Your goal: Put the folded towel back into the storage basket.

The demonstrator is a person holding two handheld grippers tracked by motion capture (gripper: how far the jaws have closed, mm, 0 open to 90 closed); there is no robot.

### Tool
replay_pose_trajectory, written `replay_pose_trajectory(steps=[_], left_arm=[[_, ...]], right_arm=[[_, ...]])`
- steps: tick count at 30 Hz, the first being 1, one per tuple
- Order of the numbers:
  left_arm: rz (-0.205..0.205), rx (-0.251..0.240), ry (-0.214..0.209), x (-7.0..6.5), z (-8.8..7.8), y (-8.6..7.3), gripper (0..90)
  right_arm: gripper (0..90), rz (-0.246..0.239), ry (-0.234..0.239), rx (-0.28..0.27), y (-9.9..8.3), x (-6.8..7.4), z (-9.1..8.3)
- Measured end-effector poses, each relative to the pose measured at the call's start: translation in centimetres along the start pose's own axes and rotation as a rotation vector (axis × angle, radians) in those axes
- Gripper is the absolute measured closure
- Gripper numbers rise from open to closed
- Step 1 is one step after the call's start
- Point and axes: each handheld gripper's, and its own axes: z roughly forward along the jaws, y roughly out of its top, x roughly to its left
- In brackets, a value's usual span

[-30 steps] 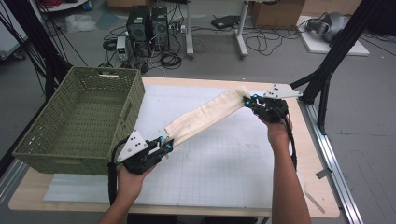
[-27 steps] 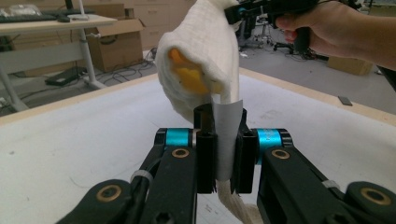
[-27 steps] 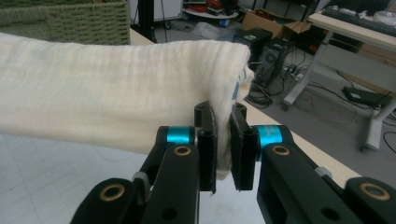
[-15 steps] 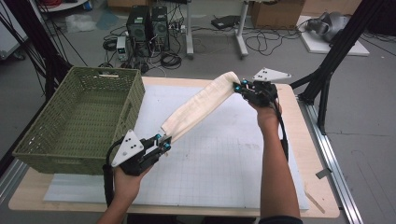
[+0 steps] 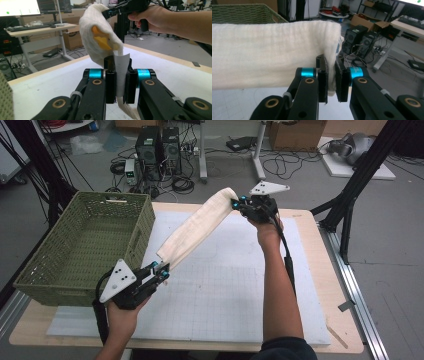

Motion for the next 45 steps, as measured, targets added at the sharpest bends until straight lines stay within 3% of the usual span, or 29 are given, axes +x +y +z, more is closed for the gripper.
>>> replay_pose_trajectory(steps=[30,45], left_arm=[[-0.066,-0.055,0.205,4.7,-7.8,0.5,83.3],[-0.138,-0.067,0.306,7.5,-11.5,-0.3,83.4]], right_arm=[[82.8,-0.057,0.156,-0.027,6.6,6.0,10.0],[82.8,-0.081,0.221,-0.016,9.2,9.7,15.1]])
